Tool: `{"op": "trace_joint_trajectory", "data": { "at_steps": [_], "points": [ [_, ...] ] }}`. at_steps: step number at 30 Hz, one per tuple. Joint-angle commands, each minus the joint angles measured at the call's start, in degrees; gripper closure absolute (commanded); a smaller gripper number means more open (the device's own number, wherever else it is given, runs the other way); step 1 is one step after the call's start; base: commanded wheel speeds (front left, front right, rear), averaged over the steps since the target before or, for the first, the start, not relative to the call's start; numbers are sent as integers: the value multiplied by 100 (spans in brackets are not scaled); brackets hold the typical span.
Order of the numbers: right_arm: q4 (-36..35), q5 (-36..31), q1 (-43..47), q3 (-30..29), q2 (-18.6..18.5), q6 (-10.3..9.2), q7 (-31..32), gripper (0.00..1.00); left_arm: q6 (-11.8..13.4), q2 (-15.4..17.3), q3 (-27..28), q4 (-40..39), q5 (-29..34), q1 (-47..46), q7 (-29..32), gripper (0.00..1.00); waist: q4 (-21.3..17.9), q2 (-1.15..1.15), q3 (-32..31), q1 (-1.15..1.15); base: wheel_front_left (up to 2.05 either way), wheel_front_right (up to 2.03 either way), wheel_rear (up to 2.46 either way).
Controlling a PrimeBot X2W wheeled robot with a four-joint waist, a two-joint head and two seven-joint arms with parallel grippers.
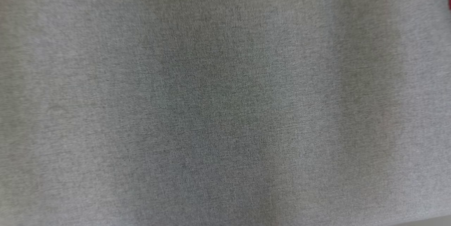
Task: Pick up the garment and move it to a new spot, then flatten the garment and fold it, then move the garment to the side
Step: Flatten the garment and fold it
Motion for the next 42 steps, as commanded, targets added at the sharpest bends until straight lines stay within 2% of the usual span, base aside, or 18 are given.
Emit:
{"op": "trace_joint_trajectory", "data": {
  "at_steps": [1, 6, 10, 17, 21, 27, 36, 42],
  "points": [
    [-134, 129, 322, 130, 31, -16, -91, 100, 17, 171, -89, -150, -41, 326, -102, 100, 29, 0, -240, 0, 0, 0, 0],
    [-525, 500, 1151, 448, -71, -16, -173, 100, 17, 482, -106, -572, -240, 1236, -205, 100, -9, 0, -512, 0, 0, 0, 0],
    [-1025, 888, 2112, 716, -212, -16, -242, 100, 56, 767, 224, -1187, -144, 2247, -230, 100, -59, 0, -778, 0, 0, 0, 0],
    [-2058, 1394, 4040, 1129, -675, -16, -305, 100, 622, 962, 1272, -2778, 393, 4689, -223, 100, -110, 0, -1381, 0, 0, 0, 0],
    [-2628, 1537, 5167, 1217, -1043, -16, -288, 100, 923, 773, 1733, -3507, 824, 6147, -223, 100, -86, 0, -1802, 0, 0, 0, 0],
    [-3360, 1663, 6774, 1099, -1414, -16, -82, 100, 1053, 448, 1979, -4105, 1448, 7981, -221, 100, -79, 0, -2343, 0, 0, 0, 0],
    [-4309, 1416, 8961, 322, -1673, -17, 205, 100, 912, -211, 2329, -4170, 2010, 9876, -220, 100, 116, 0, -2799, 0, 0, 0, 0],
    [-4917, 993, 10373, -475, -1468, -17, 498, 100, 695, -641, 2378, -3992, 2441, 10614, -221, 100, 347, 0, -3048, 0, 0, 0, 0]
  ]
}}
